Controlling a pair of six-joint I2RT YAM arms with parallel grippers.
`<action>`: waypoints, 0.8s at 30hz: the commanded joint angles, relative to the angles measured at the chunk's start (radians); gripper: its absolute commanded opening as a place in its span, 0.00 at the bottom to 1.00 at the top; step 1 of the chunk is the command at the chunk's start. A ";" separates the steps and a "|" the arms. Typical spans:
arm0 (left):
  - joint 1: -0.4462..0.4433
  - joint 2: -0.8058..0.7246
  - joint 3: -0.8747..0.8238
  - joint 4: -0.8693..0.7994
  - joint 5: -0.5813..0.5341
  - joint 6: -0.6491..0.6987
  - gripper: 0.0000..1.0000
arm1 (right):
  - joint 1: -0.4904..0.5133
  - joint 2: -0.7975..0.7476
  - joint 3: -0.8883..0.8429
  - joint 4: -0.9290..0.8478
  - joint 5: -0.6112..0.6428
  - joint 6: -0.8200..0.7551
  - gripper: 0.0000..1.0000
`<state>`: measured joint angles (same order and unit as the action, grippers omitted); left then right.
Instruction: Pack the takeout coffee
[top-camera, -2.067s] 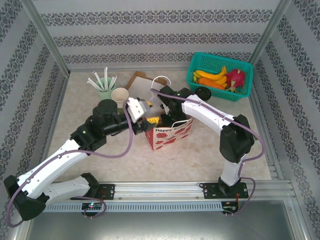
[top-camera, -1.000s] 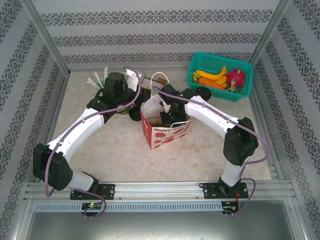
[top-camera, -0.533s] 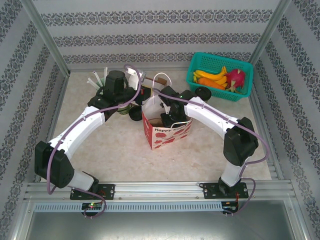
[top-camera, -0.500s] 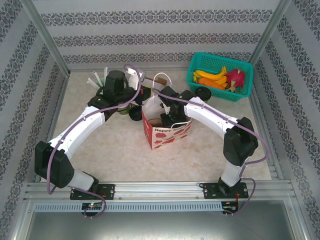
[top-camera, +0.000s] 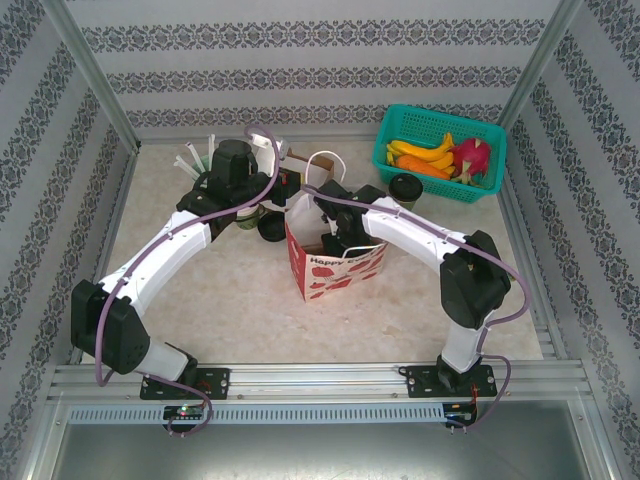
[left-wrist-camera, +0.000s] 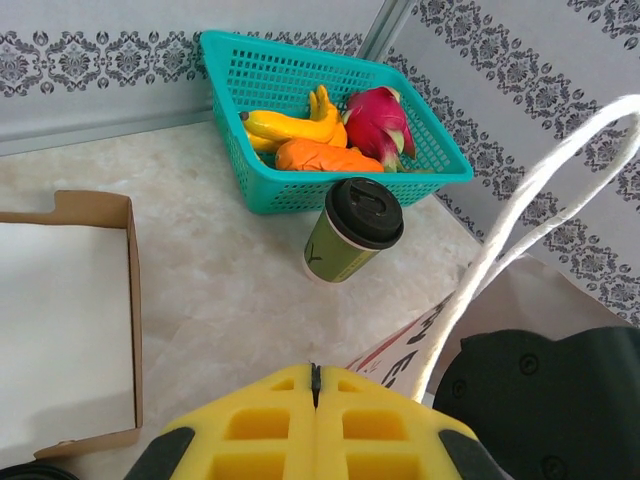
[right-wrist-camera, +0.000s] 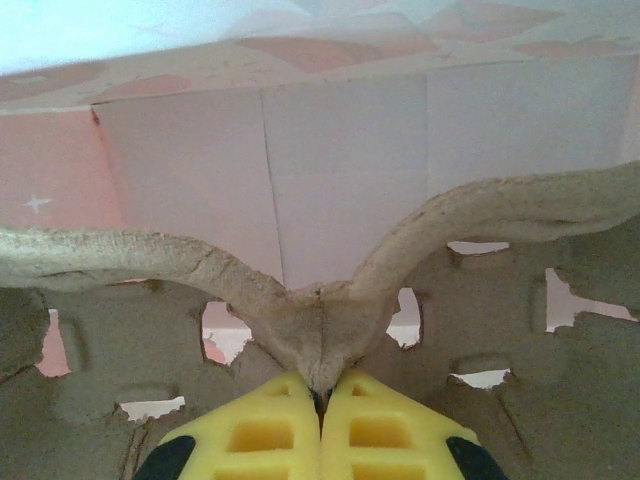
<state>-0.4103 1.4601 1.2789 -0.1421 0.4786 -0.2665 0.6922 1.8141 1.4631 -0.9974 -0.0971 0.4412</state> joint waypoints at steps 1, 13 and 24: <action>0.007 -0.002 0.027 0.025 0.002 -0.015 0.00 | 0.014 0.032 -0.015 -0.015 0.034 0.024 0.00; 0.008 0.011 0.069 -0.022 -0.008 -0.004 0.12 | 0.025 0.080 -0.069 0.053 0.047 -0.015 0.03; 0.024 0.030 0.131 -0.022 0.191 0.091 0.49 | 0.029 0.079 -0.100 0.089 0.035 -0.025 0.04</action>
<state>-0.3969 1.4719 1.3628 -0.1627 0.5426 -0.2283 0.7055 1.8774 1.3838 -0.9031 -0.0784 0.4343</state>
